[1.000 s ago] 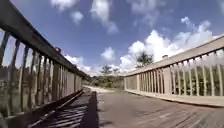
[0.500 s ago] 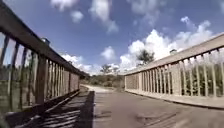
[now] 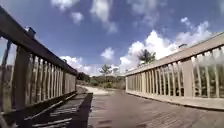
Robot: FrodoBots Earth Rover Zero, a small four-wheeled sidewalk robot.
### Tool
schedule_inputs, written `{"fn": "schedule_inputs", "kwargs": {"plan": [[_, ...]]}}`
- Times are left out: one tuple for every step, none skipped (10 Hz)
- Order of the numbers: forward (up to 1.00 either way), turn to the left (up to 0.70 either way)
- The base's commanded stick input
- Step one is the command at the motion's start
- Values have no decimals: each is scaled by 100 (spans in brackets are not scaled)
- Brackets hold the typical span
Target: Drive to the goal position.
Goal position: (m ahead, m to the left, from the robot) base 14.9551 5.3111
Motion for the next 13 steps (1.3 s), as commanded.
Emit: {"fn": "schedule_inputs", "kwargs": {"plan": [[70,35],[70,35],[70,35],[70,27],[70,6],[70,0],[70,0],[70,0],[70,0],[70,0],[70,0],[70,0],[70,0]]}}
